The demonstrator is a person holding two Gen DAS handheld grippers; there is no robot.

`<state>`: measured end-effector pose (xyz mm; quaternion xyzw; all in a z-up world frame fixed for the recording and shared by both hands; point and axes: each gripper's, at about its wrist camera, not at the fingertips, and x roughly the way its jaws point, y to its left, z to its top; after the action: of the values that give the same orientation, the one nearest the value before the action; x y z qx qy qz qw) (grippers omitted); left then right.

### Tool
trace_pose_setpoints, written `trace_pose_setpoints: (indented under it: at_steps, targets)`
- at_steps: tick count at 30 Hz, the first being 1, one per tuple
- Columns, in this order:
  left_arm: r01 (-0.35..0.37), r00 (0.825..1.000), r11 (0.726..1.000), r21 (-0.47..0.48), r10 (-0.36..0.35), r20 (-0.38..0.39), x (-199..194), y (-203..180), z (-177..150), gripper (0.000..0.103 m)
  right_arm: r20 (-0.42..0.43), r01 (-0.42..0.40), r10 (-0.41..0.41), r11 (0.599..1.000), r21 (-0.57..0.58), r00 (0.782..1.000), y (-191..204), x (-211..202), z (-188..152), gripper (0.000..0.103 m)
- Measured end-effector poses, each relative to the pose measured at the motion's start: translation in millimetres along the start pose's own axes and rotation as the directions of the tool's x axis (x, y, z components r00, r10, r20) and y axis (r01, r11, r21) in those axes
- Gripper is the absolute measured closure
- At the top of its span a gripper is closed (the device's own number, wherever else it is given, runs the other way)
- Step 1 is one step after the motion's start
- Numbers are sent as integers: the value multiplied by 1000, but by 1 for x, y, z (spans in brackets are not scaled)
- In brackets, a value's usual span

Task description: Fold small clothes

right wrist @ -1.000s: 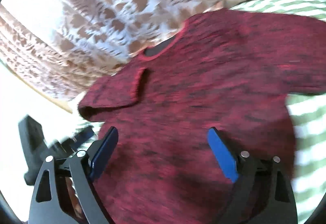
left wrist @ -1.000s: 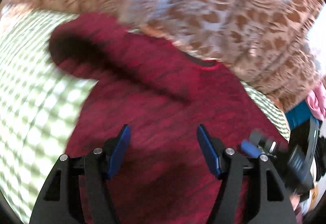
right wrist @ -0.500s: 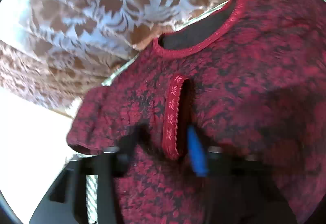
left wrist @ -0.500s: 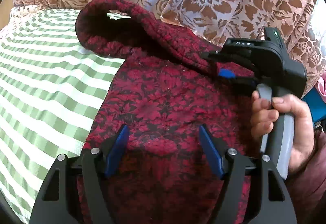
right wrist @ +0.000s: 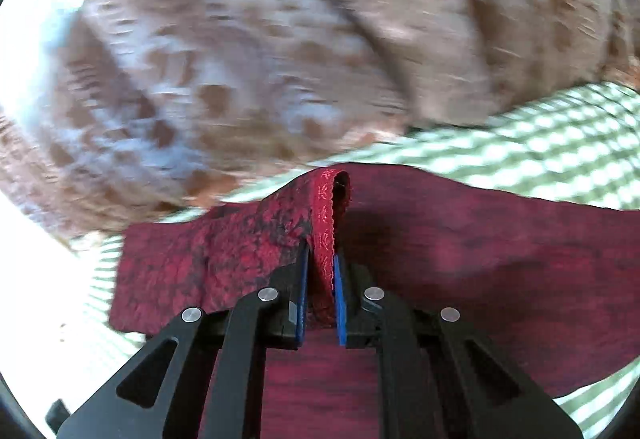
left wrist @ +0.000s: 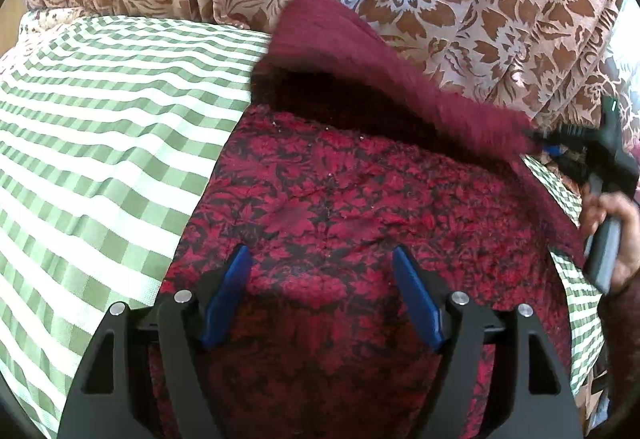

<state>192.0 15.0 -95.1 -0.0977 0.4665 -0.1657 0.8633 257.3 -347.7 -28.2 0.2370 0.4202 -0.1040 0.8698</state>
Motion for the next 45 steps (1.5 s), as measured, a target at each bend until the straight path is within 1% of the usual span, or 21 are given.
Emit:
trace_pose_setpoints:
  at_steps: [2, 5, 8, 12, 15, 18, 20, 21, 22, 24, 26, 27, 28, 29, 30, 33, 34, 37, 40, 41, 45]
  targets:
    - [3, 1000, 1000, -12, -3, -7, 0, 0, 2, 29, -17, 90, -90, 996, 8, 996, -26, 8, -3, 93]
    - [6, 1000, 1000, -30, -6, -18, -1, 1, 6, 29, -43, 126, -124, 991, 35, 991, -46, 17, -7, 93]
    - [26, 1000, 998, -58, -26, 3, -10, 2, 19, 30, -58, 134, -132, 990, 30, 989, -51, 23, -14, 93]
    - [47, 996, 996, -77, -42, 73, -21, 2, 52, 30, -56, 130, -128, 991, 41, 990, -50, 20, -14, 93]
    - [59, 990, 998, -28, -55, 127, -19, -16, 85, 30, -58, 112, -109, 993, 40, 992, -46, 14, -13, 94]
    - [45, 987, 998, 43, -51, 154, -7, -38, 109, 30, -70, 98, -95, 994, 42, 993, -48, 9, -17, 93]
    - [35, 990, 996, 80, -46, 131, 11, -48, 124, 30, -73, 86, -83, 995, 50, 994, -50, 8, -18, 93]
    - [2, 993, 997, 77, -11, 114, 26, -48, 131, 30, -74, 84, -80, 995, 51, 994, -51, 7, -19, 93]
    - [-10, 996, 998, 66, 3, 94, 37, -45, 136, 31, -76, 95, -92, 995, 41, 993, -52, 8, -20, 93]
    - [-29, 999, 999, 15, 28, 37, 62, -32, 144, 31, -83, 128, -126, 992, 22, 989, -56, 13, -21, 93]
    - [-80, 996, 996, -49, 77, -53, 94, -7, 144, 29, -99, 162, -160, 987, 9, 982, -62, 21, -24, 93]
    - [-83, 991, 992, -94, 73, -109, 110, 8, 139, 29, -107, 168, -166, 986, 11, 980, -65, 25, -25, 93]
    - [-41, 994, 990, -135, 26, -110, 114, 19, 134, 29, -113, 156, -152, 987, 29, 982, -70, 29, -28, 93]
    - [-3, 998, 987, -160, -8, -68, 109, 24, 131, 29, -111, 141, -136, 989, 46, 984, -73, 30, -28, 93]
    - [-4, 998, 987, -162, -7, -67, 107, 24, 130, 29, -109, 133, -126, 990, 55, 986, -74, 29, -28, 93]
    - [-54, 998, 989, -137, 48, -50, 93, 14, 131, 32, -105, 116, -110, 992, 56, 988, -75, 28, -28, 93]
    - [-62, 998, 990, -125, 60, -14, 82, 9, 133, 34, -103, 109, -103, 992, 59, 989, -76, 28, -28, 93]
    - [-81, 992, 993, -83, 88, 92, 55, -5, 142, 34, -95, 103, -97, 993, 60, 991, -77, 26, -29, 93]
    - [-73, 985, 997, -17, 74, 158, 42, -23, 159, 34, -87, 109, -105, 993, 51, 991, -74, 24, -29, 93]
    - [-78, 983, 997, 3, 76, 165, 42, -26, 165, 34, -83, 110, -106, 993, 44, 991, -72, 23, -29, 90]
    - [-112, 983, 993, 33, 106, 150, 57, -35, 181, 38, -78, 122, -121, 992, 16, 990, -65, 23, -27, 90]
